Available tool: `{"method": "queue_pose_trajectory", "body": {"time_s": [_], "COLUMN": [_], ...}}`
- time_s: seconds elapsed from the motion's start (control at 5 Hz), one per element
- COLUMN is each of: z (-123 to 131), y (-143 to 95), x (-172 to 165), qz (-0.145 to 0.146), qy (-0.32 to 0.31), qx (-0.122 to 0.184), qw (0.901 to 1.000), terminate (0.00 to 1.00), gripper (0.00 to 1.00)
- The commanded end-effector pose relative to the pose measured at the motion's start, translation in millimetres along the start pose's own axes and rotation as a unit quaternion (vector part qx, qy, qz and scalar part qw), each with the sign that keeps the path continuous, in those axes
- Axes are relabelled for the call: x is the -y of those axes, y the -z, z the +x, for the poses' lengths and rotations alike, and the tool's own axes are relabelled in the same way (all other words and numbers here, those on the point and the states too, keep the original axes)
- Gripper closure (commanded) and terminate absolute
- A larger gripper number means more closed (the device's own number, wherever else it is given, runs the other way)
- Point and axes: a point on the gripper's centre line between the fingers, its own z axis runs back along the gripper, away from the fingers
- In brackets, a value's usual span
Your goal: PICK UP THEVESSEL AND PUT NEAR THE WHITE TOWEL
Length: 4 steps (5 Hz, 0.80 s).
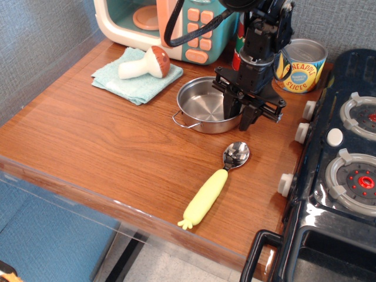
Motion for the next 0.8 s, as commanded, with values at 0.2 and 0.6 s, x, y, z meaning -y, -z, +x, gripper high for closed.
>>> {"method": "queue_pose_trajectory", "body": {"time_s": [0.2, 0.6], "z": [-20.7, -20.7], "y": [-75.6, -75.6], "x": [-49.1, -49.1], "qz": [0.027, 0.027], "qy": [-0.009, -0.009], "qx": [0.051, 0.051], "qw": [0.9983, 0.9983], "terminate": [0.00, 1.00], "gripper": [0.00, 0.00]}}
